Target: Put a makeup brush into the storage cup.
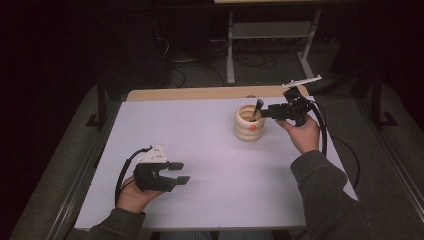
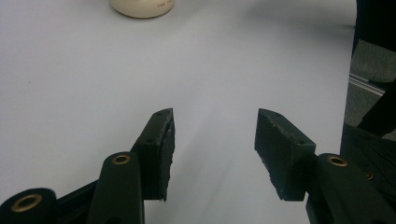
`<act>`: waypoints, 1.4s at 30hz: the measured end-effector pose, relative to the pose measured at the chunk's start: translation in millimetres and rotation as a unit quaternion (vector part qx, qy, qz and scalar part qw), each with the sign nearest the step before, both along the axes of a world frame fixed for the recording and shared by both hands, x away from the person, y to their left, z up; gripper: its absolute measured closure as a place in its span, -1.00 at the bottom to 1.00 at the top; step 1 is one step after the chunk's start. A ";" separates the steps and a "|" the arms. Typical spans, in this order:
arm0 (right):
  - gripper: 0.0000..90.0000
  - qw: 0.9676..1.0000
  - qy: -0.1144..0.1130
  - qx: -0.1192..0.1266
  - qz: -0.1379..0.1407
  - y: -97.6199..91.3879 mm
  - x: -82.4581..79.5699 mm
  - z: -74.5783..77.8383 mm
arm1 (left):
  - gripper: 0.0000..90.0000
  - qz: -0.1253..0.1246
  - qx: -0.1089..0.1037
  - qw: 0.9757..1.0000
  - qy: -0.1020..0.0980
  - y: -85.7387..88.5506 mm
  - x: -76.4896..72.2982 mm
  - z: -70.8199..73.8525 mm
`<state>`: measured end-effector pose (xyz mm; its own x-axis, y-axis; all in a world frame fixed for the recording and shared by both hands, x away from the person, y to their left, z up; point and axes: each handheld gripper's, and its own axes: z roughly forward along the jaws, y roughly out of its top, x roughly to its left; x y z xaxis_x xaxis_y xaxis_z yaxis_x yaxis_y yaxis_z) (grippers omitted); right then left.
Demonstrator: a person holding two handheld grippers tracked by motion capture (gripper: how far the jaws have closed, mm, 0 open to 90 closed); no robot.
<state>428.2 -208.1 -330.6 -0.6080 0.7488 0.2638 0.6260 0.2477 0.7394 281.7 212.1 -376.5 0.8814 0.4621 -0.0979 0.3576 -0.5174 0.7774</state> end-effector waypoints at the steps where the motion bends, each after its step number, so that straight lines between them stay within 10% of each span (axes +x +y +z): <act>1: 0.03 1.000 -0.001 -0.001 -0.002 -0.1 -1.3 -1.0 | 0.02 0.000 0.001 1.000 -0.002 0.1 0.4 0.0; 42: -0.27 1.000 -0.026 0.012 0.004 -9.6 -43.3 -25.1 | -0.21 0.046 -0.009 0.999 -0.003 8.3 2.9 -2.6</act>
<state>385.0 -217.6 -355.7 -0.6277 0.7373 0.2499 0.5848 0.2347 0.7764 284.6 220.4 -379.1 0.8363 0.5385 -0.1027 0.3984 -0.4683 0.7887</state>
